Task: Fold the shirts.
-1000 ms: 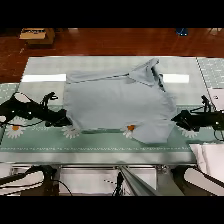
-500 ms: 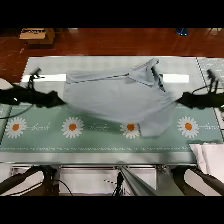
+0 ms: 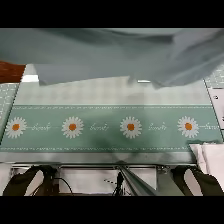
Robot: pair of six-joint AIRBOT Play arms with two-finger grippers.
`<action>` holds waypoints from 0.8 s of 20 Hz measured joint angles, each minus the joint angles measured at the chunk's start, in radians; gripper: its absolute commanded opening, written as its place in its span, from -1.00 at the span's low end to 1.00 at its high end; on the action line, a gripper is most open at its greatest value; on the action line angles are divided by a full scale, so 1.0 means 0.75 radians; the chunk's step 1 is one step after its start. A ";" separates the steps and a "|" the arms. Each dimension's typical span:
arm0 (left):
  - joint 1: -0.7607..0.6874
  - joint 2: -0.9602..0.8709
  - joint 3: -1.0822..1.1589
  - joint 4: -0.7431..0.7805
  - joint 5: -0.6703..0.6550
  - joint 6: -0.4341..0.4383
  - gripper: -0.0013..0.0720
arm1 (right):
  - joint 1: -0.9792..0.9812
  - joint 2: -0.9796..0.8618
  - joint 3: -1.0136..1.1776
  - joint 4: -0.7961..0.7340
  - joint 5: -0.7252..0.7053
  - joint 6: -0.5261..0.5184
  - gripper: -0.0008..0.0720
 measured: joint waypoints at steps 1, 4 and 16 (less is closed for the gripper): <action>0.001 0.036 0.060 0.051 -0.006 -0.036 -0.92 | 0.000 0.024 0.083 -0.058 0.009 0.044 -0.93; 0.001 0.117 0.179 0.192 -0.117 -0.140 -0.92 | 0.000 0.064 0.276 -0.215 0.140 0.135 -0.93; 0.001 0.053 -0.021 0.331 -0.803 -0.274 -0.92 | 0.089 -0.185 0.335 -0.485 0.954 0.162 -0.94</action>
